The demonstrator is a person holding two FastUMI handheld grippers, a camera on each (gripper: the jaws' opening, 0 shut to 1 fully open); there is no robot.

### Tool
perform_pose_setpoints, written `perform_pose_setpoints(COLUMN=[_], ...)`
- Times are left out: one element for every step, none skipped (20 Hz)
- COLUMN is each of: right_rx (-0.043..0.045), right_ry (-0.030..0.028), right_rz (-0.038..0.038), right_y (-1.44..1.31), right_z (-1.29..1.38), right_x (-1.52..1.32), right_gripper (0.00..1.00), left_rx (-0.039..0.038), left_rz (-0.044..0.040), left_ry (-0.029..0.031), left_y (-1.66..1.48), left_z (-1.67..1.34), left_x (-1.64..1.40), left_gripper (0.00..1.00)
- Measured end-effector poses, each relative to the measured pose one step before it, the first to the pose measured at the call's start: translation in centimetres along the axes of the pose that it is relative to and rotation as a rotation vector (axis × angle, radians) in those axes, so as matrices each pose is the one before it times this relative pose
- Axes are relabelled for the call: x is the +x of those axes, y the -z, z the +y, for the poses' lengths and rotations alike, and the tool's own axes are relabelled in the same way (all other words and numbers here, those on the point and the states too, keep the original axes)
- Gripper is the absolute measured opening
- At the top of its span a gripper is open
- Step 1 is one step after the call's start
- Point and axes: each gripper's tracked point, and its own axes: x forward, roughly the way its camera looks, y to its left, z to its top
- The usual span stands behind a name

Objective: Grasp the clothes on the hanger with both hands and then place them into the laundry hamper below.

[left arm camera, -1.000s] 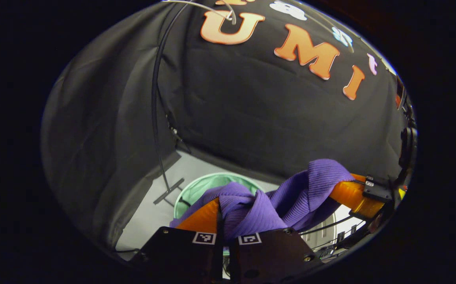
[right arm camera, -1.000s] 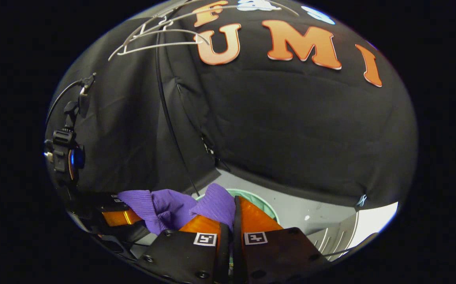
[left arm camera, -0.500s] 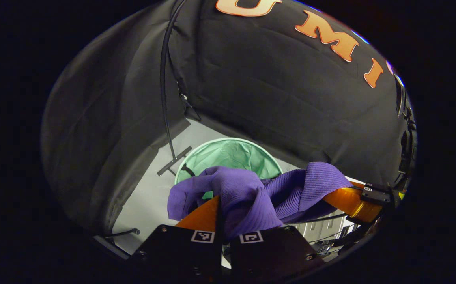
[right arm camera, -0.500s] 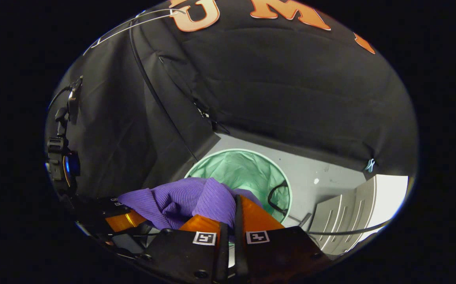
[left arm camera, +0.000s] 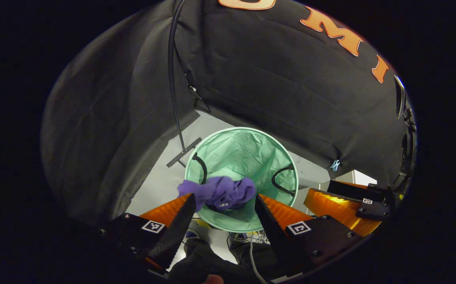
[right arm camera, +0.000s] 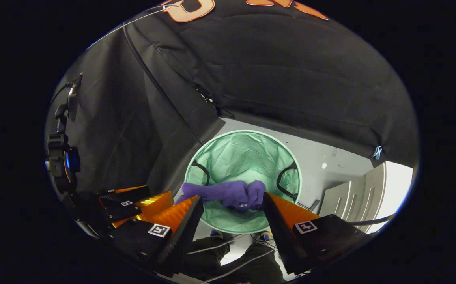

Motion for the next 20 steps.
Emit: perform_pose_setpoints(right_rx=[-0.00477, -0.00301, -0.00177, -0.00282, -0.00550, -0.01270, -0.01793, -0.01455, -0.00923, 0.00137, 0.00841, 0.00829, 0.00588, 0.00416, 0.00426, 0.01068, 0.00952, 0.00274, -0.00427, -0.01211], right_ry=[0.00107, 0.00108, 0.00081, 0.00090, 0.00109, 0.00345, 0.00993, 0.01937, 0.01148, 0.00575, 0.00018, 0.00036, 0.00142, 0.00138, -0.00025, -0.00105, -0.00169, 0.00127, 0.00406, 0.00427], right_rz=[-0.00406, -0.01010, -0.01868, -0.02912, -0.03494, -0.03573, -0.03435, -0.03844, -0.03612, -0.03703, -0.04004, -0.04321, -0.04500, -0.04071, -0.02364, -0.03340, -0.03997, -0.03896, -0.03819, -0.02727], right_y=[-0.084, -0.077, -0.396, -0.562, -0.779, -0.865, -0.814, -1.218, -1.160, -1.030, -1.300, -1.566, -1.795, -1.848, -1.501, -1.457, -1.718, -1.799, -1.930, -1.732], right_z=[0.073, -0.096, 0.154, 0.186, 0.109, -0.076, 0.005, -0.192, -0.092, 0.223, 0.053, -0.211, -0.056, -0.316, 0.110, 0.359, 0.230, -0.102, -0.177, -0.318], right_x=[-0.308, -0.293, -0.384, -0.193, -0.347, -0.415, -0.722, -1.024, -1.034, -1.214, -1.128, -0.887, -1.019, -0.736, -1.016, -1.209, -1.019, -0.825, -0.700, -0.557], right_gripper=[0.99, 0.99, 0.99, 0.99, 0.99, 0.99, 0.99, 0.99, 0.99, 0.99, 0.99, 0.99, 0.99, 0.98, 0.98, 0.98, 0.98, 0.98, 0.98, 0.98], left_rx=[-0.00301, -0.00236, -0.00211, -0.00460, -0.00144, 0.00131, 0.00419, 0.00637, -0.00088, -0.01448, -0.01586, -0.01198, -0.00958, -0.01121, -0.01641, -0.02163, -0.01789, -0.01038, -0.00405, -0.00236], left_rz=[-0.00406, -0.01032, -0.01756, -0.02920, -0.03706, -0.04398, -0.03975, -0.03640, -0.02048, -0.02669, -0.03146, -0.03516, -0.03649, -0.03887, -0.03712, -0.03345, -0.04105, -0.04611, -0.04961, -0.06145], left_ry=[-0.00566, -0.00622, -0.00457, 0.00034, 0.00167, 0.00224, -0.00107, -0.00882, 0.00140, 0.00967, 0.00821, 0.00263, -0.00268, -0.00131, 0.00214, 0.00817, 0.00828, 0.00224, -0.00280, -0.01308], left_y=[0.005, -0.246, -0.211, -0.692, -0.385, -0.892, -1.116, -1.234, -1.024, -1.035, -1.097, -1.395, -1.537, -1.927, -1.154, -1.530, -2.094, -2.141, -1.967, -2.280], left_z=[0.146, 0.122, 0.257, 0.054, 0.340, 0.126, 0.027, 0.007, -0.081, -0.149, 0.067, 0.116, 0.153, -0.054, -0.211, -0.103, 0.027, 0.109, 0.302, 0.293], left_x=[-0.142, -0.380, -0.040, -0.489, -0.494, -0.565, -0.927, -0.561, -0.909, -1.051, -0.508, -0.808, -0.957, -0.991, -1.189, -1.072, -1.384, -0.972, -0.817, -0.734], left_gripper=[0.98, 0.98, 0.98, 0.98, 0.98, 0.98, 0.98, 0.98, 0.98, 0.97, 0.98, 0.98, 0.98, 0.98, 0.98, 0.98, 0.97, 0.97, 0.98, 0.98])
